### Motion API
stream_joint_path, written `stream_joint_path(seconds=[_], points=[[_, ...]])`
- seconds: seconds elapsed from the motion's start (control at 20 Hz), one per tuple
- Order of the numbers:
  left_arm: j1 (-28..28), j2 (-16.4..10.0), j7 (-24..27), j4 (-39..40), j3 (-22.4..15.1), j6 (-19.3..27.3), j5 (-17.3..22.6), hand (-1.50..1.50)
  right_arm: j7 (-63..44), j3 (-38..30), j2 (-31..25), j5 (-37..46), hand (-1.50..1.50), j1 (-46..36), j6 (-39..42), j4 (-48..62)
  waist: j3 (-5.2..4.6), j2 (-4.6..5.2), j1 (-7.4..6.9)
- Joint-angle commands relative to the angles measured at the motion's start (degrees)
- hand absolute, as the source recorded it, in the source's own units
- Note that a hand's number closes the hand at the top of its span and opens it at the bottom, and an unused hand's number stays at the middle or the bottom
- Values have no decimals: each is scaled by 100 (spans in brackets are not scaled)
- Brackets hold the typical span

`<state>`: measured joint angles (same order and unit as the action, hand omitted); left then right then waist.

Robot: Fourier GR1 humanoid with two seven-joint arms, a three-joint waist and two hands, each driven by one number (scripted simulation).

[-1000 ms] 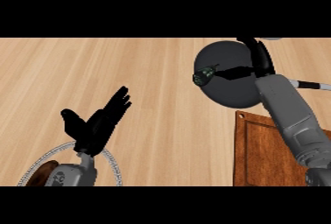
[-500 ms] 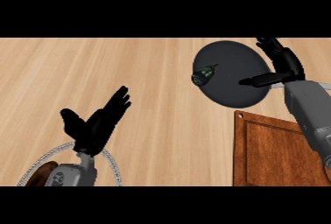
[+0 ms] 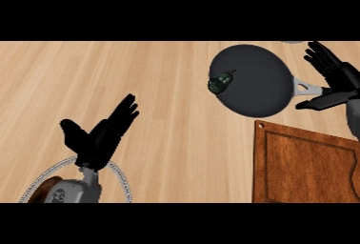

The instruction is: Pick the eggplant from the cutting board and place it in the pan

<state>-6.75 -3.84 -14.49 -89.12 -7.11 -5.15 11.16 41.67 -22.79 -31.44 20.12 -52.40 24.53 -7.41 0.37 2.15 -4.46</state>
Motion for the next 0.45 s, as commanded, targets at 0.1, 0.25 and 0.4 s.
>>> stream_joint_path(seconds=[0.1,0.25,0.4], points=[[-97,14,-51,94,113,77,14,0,586,91,-258,49,-150,269,876,-89,-3,-41,98],[19,-17,166,114,117,-24,7,0,691,158,-324,99,-150,442,876,-140,1,-24,71],[272,39,223,49,-42,17,-131,0,774,198,-224,100,-150,537,873,-184,0,-51,79]])
